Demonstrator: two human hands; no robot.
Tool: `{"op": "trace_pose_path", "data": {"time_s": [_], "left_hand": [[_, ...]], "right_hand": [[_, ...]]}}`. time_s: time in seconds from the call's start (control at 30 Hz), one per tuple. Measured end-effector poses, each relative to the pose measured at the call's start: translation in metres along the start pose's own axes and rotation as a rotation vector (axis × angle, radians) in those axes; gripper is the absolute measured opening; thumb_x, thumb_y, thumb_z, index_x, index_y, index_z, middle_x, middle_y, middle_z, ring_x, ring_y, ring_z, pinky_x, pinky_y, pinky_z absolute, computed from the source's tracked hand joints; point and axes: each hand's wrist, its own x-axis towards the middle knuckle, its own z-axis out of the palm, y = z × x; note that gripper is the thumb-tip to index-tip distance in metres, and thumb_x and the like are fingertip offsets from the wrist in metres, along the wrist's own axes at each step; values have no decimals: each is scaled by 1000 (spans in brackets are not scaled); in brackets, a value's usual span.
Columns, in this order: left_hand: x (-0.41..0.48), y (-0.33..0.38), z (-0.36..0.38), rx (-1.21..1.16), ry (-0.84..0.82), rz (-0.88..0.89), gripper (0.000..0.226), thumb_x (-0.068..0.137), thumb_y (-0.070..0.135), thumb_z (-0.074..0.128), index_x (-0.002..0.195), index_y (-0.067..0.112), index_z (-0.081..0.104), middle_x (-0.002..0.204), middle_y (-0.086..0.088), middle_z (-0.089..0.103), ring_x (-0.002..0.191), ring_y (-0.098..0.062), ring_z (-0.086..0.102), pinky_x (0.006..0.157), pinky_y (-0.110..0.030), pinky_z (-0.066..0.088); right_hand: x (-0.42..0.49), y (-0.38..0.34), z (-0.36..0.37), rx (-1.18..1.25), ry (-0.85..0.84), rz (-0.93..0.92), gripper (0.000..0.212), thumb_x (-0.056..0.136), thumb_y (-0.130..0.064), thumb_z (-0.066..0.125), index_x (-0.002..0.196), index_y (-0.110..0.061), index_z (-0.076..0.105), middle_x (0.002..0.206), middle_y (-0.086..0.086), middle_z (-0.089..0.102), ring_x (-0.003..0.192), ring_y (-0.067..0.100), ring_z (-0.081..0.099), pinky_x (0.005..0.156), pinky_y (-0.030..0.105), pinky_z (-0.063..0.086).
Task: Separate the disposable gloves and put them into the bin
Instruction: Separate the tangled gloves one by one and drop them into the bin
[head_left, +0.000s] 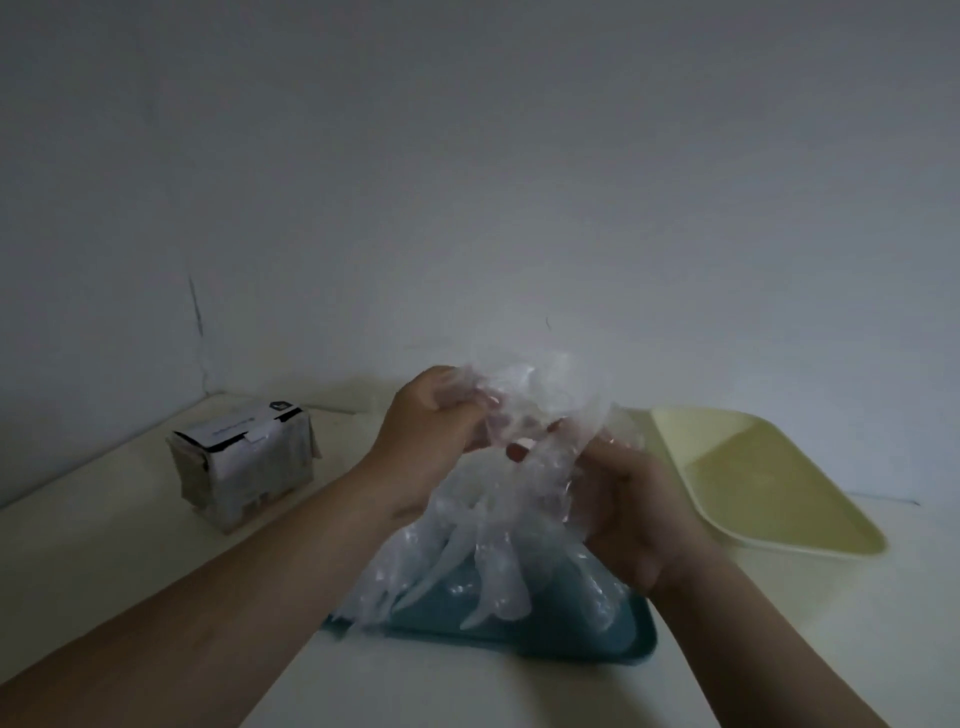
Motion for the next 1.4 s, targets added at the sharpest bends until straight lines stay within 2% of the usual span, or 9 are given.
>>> {"op": "trace_pose_path", "data": {"time_s": [0.23, 0.47, 0.63, 0.77, 0.83, 0.93, 1.03, 1.17, 1.4], "left_hand": [[-5, -30, -8, 501, -7, 160, 27, 86, 22, 79, 67, 13, 62, 62, 1, 62, 60, -8, 57, 64, -27, 49], [-16, -29, -13, 894, -316, 281, 48, 95, 17, 67, 53, 34, 51, 59, 10, 49, 62, -13, 53, 56, -24, 32], [-24, 2, -23, 660, -97, 180, 89, 82, 89, 49, 61, 4, 65, 58, -9, 69, 53, -22, 67, 65, -31, 55], [-13, 33, -41, 553, 309, 473, 46, 98, 51, 64, 72, 13, 66, 68, 0, 68, 65, -12, 65, 69, -37, 57], [-8, 45, -34, 485, 161, 401, 24, 90, 47, 77, 94, 24, 70, 91, 12, 72, 82, 0, 66, 73, -26, 55], [0, 43, -12, 358, -268, 49, 66, 68, 65, 88, 122, 31, 69, 109, 14, 77, 104, 1, 70, 88, -22, 55], [6, 30, 3, 179, -387, -122, 75, 58, 57, 97, 121, 25, 72, 111, 2, 79, 107, -16, 75, 101, -37, 57], [5, 22, 8, 130, -374, -128, 27, 83, 20, 87, 100, 3, 75, 75, 0, 68, 53, -4, 55, 50, -17, 45], [15, 19, -16, 52, -109, -136, 11, 91, 19, 81, 90, 11, 74, 85, -7, 69, 71, -19, 61, 57, -26, 53]], "right_hand": [[0, -11, -2, 17, 111, -113, 22, 84, -7, 60, 100, -5, 75, 115, 19, 68, 108, 37, 61, 113, 59, 40], [11, -3, -3, -178, 382, -103, 15, 94, -9, 65, 100, 0, 75, 91, 13, 74, 76, 25, 72, 66, 37, 60], [8, -23, -4, -359, 492, -201, 25, 86, 4, 56, 65, -5, 67, 57, 8, 59, 51, 23, 54, 46, 23, 43], [-2, -43, -5, -533, 174, -227, 24, 78, 7, 52, 79, 0, 75, 77, 18, 66, 67, 32, 59, 64, 34, 50], [-4, -48, 1, -594, 55, -263, 23, 79, 7, 53, 78, -1, 74, 74, 15, 65, 63, 28, 60, 59, 32, 50], [1, -52, 11, -573, -49, -282, 21, 80, 7, 56, 74, -6, 72, 69, 6, 62, 57, 20, 56, 54, 26, 47], [7, -53, 11, -557, -73, -222, 10, 74, -3, 61, 75, -6, 70, 69, 6, 61, 57, 19, 56, 52, 24, 45], [8, -50, 0, -560, -27, -208, 19, 75, 4, 57, 65, -9, 66, 63, 3, 56, 55, 19, 51, 54, 27, 43], [30, -38, -27, -717, 342, -92, 15, 74, -7, 60, 73, 1, 73, 68, 17, 59, 57, 25, 52, 50, 27, 39]]}}
